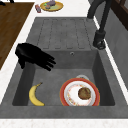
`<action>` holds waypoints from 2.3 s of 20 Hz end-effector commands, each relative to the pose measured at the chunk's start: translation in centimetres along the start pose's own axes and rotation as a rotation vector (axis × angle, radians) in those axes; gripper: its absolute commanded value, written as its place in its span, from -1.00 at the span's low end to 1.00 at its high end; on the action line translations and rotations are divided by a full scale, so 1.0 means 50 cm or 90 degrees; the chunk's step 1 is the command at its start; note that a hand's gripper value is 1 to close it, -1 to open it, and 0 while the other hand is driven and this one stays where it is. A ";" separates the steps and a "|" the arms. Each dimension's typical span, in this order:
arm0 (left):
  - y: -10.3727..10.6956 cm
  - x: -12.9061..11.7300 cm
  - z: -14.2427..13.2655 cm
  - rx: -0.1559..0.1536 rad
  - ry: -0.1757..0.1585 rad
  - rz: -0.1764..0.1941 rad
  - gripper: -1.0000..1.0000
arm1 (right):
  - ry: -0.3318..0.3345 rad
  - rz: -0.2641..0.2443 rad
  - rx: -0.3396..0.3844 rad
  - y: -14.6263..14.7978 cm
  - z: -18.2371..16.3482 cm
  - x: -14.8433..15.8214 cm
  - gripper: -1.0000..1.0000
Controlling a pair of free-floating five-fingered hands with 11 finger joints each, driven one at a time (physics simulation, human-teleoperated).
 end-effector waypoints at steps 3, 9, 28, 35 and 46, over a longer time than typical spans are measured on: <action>0.000 0.000 0.000 0.000 0.000 0.000 0.00 | -0.007 -0.003 -0.052 -0.026 0.075 0.009 -1.00; 0.000 0.000 0.000 0.000 0.000 0.000 0.00 | -0.013 -0.004 -0.099 -0.017 0.138 0.034 -1.00; 0.000 0.000 0.000 0.000 0.000 0.000 0.00 | -0.050 0.007 -0.141 -0.038 0.149 0.082 -1.00; 0.000 0.000 0.000 0.000 0.000 0.000 0.00 | -0.084 0.006 -0.204 -0.057 0.161 0.114 -1.00; 0.000 0.000 0.000 0.000 0.000 0.000 0.00 | -0.114 0.016 -0.260 -0.096 0.098 0.194 -1.00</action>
